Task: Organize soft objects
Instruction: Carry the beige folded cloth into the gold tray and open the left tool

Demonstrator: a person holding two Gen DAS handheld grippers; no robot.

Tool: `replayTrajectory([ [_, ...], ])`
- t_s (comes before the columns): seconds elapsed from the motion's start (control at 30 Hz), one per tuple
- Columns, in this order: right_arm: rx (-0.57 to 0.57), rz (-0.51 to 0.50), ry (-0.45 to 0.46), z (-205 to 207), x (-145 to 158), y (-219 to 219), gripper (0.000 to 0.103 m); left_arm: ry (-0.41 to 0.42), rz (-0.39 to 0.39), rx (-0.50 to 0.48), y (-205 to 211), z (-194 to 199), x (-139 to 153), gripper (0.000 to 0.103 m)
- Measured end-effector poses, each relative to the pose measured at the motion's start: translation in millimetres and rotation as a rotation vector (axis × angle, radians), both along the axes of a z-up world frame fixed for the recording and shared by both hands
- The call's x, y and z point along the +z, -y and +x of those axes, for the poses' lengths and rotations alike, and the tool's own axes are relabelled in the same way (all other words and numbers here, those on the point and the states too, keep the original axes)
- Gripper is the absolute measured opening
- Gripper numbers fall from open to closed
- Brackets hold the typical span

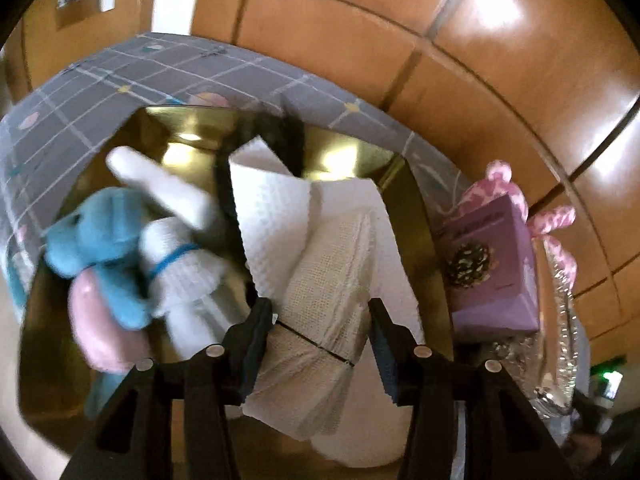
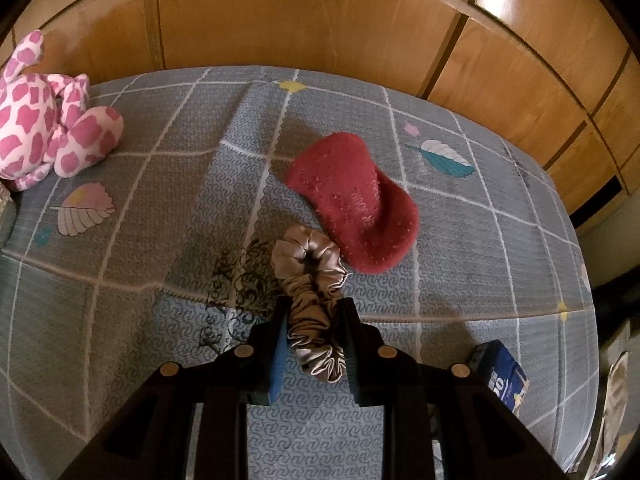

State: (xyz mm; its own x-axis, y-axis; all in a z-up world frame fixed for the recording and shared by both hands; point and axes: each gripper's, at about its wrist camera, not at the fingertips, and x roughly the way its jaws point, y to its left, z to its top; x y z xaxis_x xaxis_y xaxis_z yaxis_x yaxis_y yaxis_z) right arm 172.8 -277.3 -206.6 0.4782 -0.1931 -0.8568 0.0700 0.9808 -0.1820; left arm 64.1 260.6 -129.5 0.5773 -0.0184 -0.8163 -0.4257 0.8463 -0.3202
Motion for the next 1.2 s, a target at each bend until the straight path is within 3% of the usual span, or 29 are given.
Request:
replayTrajectory([
  [0.07,0.0,0.003,0.0,0,0,2,0.023,-0.015,0.017,-0.017,5,11,-8,0.053],
  [0.23,0.0,0.004,-0.001,0,0,2,0.023,-0.035,0.102,-0.023,11,31,-13,0.073],
  [0.27,0.0,0.004,-0.001,0,0,2,0.023,-0.047,0.095,-0.023,11,32,-15,0.082],
  [0.4,0.005,0.001,-0.002,2,1,5,0.023,-0.039,0.094,-0.023,15,19,-11,0.093],
  [0.7,0.001,0.004,-0.002,3,1,4,0.021,0.012,0.215,0.008,28,-33,16,0.096],
  [0.97,-0.035,0.077,-0.003,5,2,14,0.019,0.066,0.333,0.021,48,-61,35,0.099],
  [1.2,-0.153,0.224,-0.003,10,6,32,0.018,0.088,0.312,-0.001,56,-72,41,0.099],
])
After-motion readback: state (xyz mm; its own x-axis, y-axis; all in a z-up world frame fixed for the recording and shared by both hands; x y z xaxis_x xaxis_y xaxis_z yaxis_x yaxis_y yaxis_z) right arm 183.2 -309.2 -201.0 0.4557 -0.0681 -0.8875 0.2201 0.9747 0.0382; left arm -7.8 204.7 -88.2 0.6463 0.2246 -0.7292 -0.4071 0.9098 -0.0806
